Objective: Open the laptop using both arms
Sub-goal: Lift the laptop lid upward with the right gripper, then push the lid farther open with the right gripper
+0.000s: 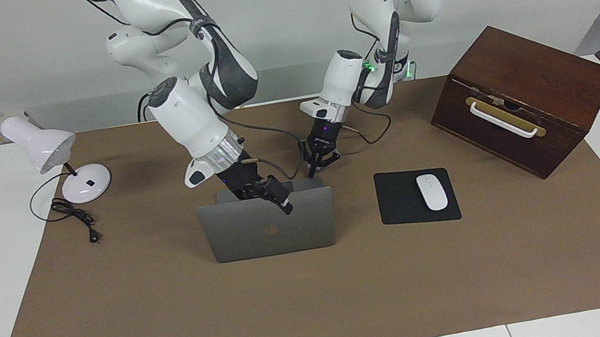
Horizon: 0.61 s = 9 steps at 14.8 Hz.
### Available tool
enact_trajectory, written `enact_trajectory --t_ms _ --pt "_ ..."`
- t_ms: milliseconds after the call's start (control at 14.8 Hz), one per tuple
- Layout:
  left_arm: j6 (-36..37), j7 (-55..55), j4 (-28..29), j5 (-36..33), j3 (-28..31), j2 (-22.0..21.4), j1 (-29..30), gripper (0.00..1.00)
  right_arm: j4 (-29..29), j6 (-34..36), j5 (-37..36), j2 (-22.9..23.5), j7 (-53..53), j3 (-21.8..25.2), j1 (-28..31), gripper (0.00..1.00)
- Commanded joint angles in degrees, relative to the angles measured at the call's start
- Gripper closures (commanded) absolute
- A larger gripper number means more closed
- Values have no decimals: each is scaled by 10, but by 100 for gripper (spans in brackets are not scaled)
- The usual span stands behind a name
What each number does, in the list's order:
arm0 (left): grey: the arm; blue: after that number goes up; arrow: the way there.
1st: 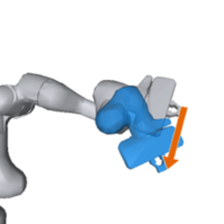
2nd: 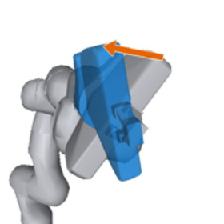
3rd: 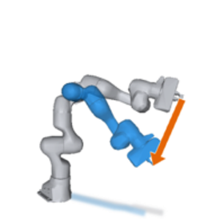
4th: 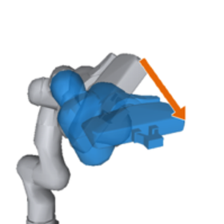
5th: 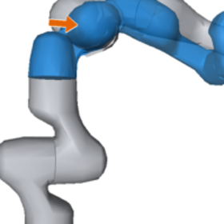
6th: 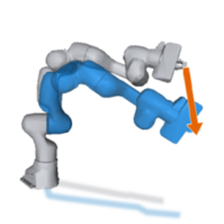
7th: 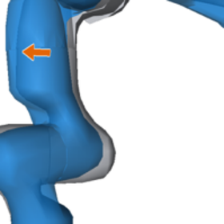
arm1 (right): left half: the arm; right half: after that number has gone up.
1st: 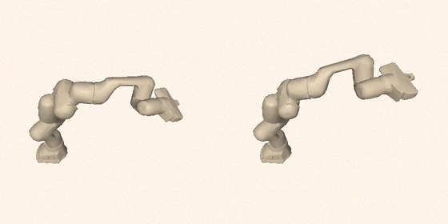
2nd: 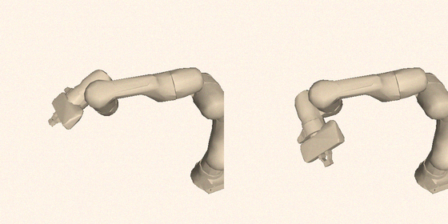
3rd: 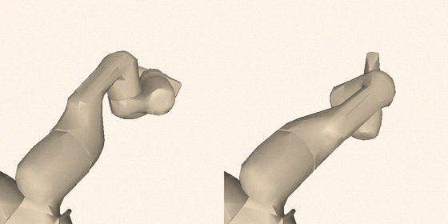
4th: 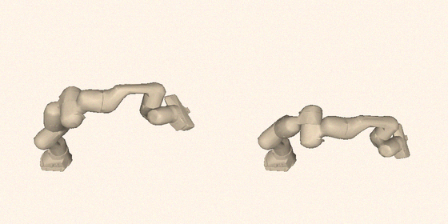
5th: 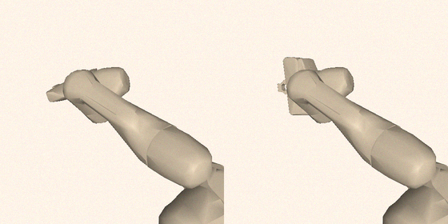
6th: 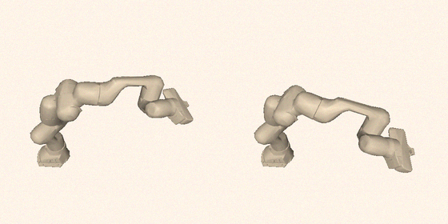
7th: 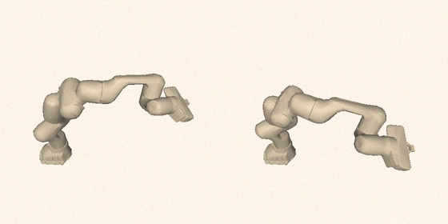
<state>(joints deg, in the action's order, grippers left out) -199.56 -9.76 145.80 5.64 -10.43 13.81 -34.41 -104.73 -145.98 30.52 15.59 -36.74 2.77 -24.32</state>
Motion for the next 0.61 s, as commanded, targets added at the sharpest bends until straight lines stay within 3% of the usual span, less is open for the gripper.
enact_trajectory --t_ms 0,540 --pt "-7 20 -18 10 21 38 -9 100 39 27 -31 22 13 -3 16 0" --pt "-7 20 -18 10 21 39 -9 100 93 68 -79 43 18 -5 45 0"
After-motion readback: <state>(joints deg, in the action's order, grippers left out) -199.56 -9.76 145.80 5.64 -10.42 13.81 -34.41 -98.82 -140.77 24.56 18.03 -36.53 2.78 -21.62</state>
